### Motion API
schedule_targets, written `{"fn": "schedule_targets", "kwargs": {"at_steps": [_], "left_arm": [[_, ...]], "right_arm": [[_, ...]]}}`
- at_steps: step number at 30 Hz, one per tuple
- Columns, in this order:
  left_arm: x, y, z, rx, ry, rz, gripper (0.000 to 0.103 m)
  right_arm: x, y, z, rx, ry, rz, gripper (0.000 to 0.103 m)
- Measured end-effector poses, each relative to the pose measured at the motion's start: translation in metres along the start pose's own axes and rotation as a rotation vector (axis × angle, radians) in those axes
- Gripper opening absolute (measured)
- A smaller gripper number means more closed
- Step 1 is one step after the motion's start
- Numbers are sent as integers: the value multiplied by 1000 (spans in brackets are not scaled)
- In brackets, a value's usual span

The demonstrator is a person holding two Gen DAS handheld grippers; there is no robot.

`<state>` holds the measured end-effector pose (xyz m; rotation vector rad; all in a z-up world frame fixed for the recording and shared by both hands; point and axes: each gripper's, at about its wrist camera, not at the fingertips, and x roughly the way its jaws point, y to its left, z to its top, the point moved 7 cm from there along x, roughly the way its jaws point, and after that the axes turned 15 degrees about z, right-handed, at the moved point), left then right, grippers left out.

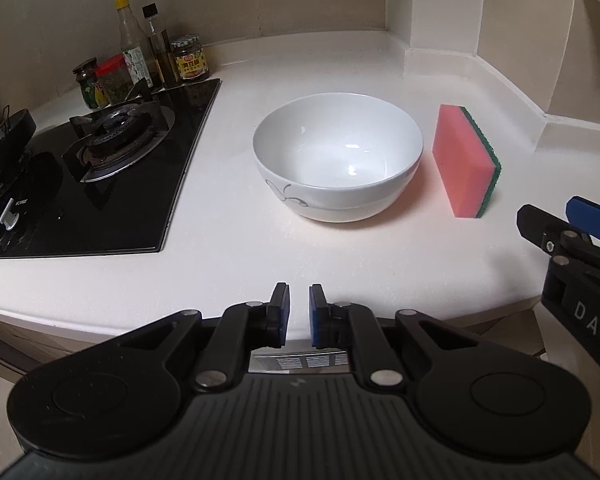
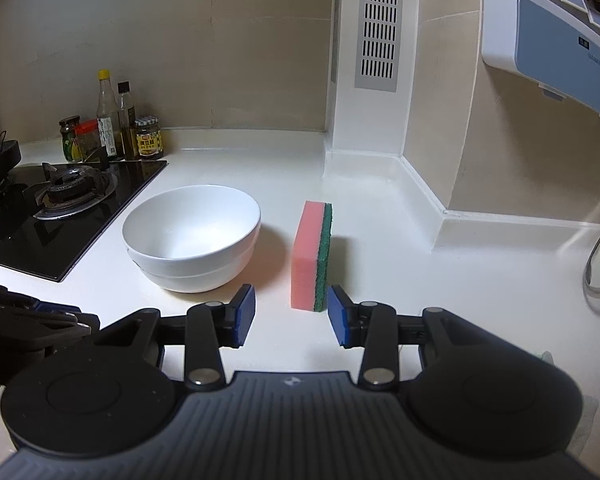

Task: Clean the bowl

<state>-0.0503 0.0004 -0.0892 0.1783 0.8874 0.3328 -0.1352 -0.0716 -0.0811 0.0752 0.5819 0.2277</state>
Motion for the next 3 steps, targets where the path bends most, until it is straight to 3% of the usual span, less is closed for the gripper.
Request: {"fn": "schedule_targets", "kwargs": {"at_steps": [3], "left_arm": [[4,-1,0,-8,21,-14,10]], "right_arm": [[2,-2,1,0,1,-2,35]]}}
